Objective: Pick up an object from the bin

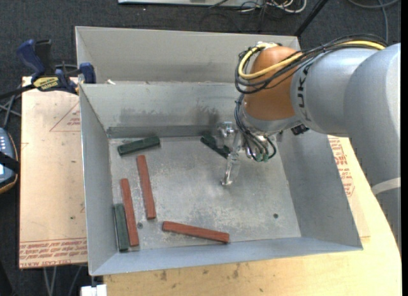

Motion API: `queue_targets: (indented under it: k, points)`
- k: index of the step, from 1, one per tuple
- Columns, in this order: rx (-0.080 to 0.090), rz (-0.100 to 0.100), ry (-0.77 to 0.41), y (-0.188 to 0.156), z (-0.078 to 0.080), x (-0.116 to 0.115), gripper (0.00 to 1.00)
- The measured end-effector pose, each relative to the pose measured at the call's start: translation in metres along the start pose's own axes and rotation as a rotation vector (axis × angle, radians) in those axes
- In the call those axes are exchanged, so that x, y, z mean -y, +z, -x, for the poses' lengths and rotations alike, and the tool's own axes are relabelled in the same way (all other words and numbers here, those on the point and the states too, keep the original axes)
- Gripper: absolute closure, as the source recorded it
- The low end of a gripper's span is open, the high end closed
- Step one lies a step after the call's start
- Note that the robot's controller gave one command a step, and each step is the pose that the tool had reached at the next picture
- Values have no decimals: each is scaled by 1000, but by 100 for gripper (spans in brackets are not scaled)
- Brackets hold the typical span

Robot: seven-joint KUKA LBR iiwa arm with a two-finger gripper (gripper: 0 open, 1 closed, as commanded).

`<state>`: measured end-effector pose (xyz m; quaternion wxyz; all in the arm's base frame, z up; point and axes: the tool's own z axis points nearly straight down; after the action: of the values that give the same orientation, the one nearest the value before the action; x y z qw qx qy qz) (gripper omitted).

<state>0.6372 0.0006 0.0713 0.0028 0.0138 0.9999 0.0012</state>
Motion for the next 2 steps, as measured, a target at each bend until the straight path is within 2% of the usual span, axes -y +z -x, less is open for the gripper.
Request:
queue_targets:
  k: [1,2]
  points:
    - [0,-1,210,-1,3,16,100]
    - [0,-1,210,-1,3,16,100]
